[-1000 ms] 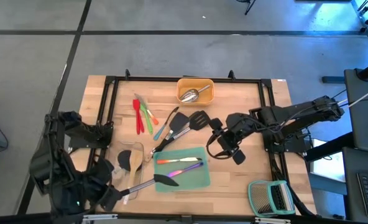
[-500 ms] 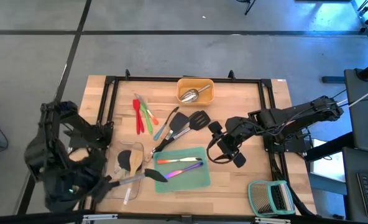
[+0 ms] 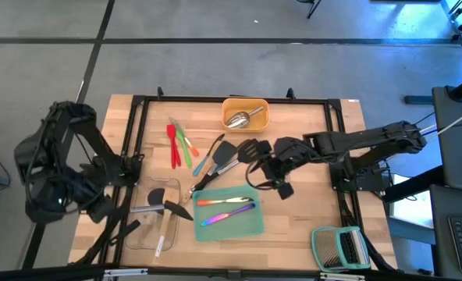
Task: Pick & Place Kitchen Items
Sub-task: Put the black spatula into the transparent bin
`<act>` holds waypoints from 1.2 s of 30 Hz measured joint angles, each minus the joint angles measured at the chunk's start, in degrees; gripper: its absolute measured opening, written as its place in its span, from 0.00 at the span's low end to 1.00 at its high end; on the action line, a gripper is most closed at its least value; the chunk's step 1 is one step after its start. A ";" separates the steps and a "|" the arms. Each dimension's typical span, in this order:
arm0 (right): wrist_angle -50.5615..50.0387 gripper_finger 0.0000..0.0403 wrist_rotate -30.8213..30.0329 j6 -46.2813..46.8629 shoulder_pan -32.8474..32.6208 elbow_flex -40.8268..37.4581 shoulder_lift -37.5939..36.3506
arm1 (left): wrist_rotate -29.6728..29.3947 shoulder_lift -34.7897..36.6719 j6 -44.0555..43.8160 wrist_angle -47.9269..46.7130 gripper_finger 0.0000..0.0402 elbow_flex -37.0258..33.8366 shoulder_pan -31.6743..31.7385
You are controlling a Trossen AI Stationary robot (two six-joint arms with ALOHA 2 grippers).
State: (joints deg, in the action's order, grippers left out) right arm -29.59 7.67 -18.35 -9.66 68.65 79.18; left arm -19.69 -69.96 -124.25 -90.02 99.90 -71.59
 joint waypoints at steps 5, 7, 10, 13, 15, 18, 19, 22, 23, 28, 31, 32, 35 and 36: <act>1.10 0.57 0.03 0.04 2.70 -0.01 4.25 | 1.64 4.37 -0.20 0.02 0.18 -4.30 0.00; 1.59 0.57 0.03 -0.01 3.37 -0.01 5.72 | 2.93 5.94 -0.69 -0.03 0.18 -6.68 0.11; 1.68 0.57 0.05 -0.04 4.04 -0.01 6.90 | 5.59 8.24 -1.09 0.01 0.18 -9.80 0.39; 1.71 0.57 0.44 -0.30 4.31 -0.01 6.97 | 7.98 10.43 -1.18 0.03 0.18 -12.78 1.68; 1.64 0.57 0.68 -0.52 4.29 -0.01 6.82 | 9.54 11.79 -0.98 0.28 0.18 -14.95 2.56; 1.71 0.57 2.88 -1.50 4.27 -0.01 6.55 | 10.94 13.86 -0.14 1.03 0.18 -18.37 3.87; 1.66 0.57 3.59 -1.63 4.27 -0.01 6.56 | 10.98 14.43 -0.10 1.15 0.18 -19.57 4.35; 1.78 0.57 4.86 -2.05 4.25 -0.01 6.57 | 11.29 15.61 -0.74 -1.14 0.18 -23.73 6.05; 1.78 0.57 4.86 -2.05 4.25 -0.01 6.57 | 11.65 15.83 -0.61 0.26 0.18 -25.19 6.51; 2.64 0.57 5.02 -2.04 4.27 -0.01 6.57 | 12.90 16.50 0.34 2.02 0.18 -32.99 9.13; 2.63 0.57 5.04 -2.03 4.26 -0.01 6.57 | 10.85 15.47 0.24 0.51 0.18 -35.63 9.90; 2.59 0.57 5.04 -2.03 4.25 -0.01 6.57 | 10.14 14.97 0.19 -0.70 0.18 -36.05 10.10; 2.55 0.57 5.04 -1.79 4.03 -0.01 6.57 | 9.96 13.54 0.02 -1.52 0.18 -36.18 11.50; 2.53 0.57 5.03 -1.76 3.95 -0.01 6.57 | 9.94 13.08 0.45 -1.25 0.18 -36.16 12.07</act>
State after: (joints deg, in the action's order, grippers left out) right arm -27.06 12.70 -20.11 -5.71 68.64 85.76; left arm -9.75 -56.88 -123.80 -91.28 63.75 -59.53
